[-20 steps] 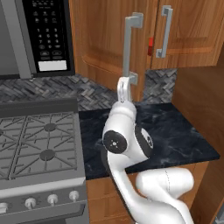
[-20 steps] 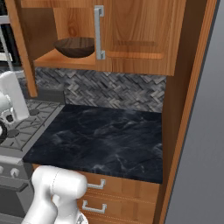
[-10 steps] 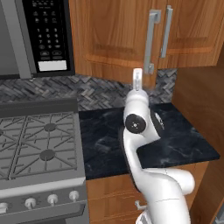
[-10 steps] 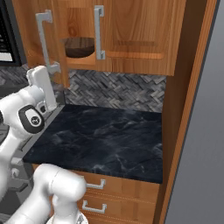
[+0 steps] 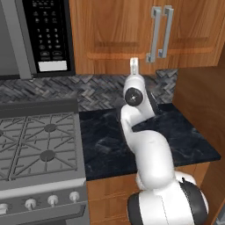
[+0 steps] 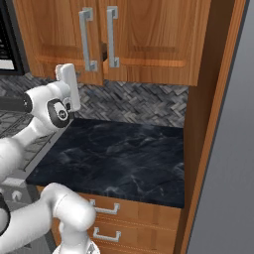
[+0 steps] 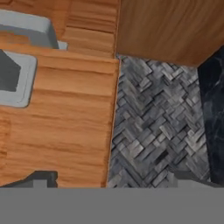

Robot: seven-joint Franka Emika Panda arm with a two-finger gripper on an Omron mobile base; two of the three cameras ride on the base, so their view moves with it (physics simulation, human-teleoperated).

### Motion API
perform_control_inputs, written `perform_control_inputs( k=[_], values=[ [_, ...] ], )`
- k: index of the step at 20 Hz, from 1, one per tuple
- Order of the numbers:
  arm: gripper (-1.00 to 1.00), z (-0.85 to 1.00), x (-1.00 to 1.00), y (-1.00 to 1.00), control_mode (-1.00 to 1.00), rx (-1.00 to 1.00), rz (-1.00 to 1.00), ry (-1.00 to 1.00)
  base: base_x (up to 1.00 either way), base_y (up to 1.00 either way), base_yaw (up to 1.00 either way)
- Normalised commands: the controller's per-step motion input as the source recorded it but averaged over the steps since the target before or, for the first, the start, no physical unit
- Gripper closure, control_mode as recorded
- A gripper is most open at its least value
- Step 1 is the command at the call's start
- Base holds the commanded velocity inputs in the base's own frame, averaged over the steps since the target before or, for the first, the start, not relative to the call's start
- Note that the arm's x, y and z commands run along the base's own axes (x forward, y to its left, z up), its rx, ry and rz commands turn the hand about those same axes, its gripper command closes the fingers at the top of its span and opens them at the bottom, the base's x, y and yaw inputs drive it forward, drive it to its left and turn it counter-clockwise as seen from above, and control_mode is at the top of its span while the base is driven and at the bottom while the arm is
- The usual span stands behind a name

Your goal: Open the cabinet. Pick the bowls from the counter and place them in the cabinet. Then close the cabinet.

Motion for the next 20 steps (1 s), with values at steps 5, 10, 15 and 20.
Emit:
perform_control_inputs(
  k=[5,10,15,20],
  values=[
    [-1.0,0.0,0.99,-0.15,-1.0,0.02,0.0,0.23,0.0,0.0,0.0],
    [-1.0,0.0,0.81,-0.11,-1.0,0.01,0.0,0.16,0.0,0.0,0.0],
    [-1.0,0.0,0.5,-0.02,-1.0,0.0,0.0,0.1,0.0,0.0,0.0],
    [-1.0,0.0,0.54,0.0,-1.0,0.0,0.0,0.12,0.0,0.0,0.0]
  ],
)
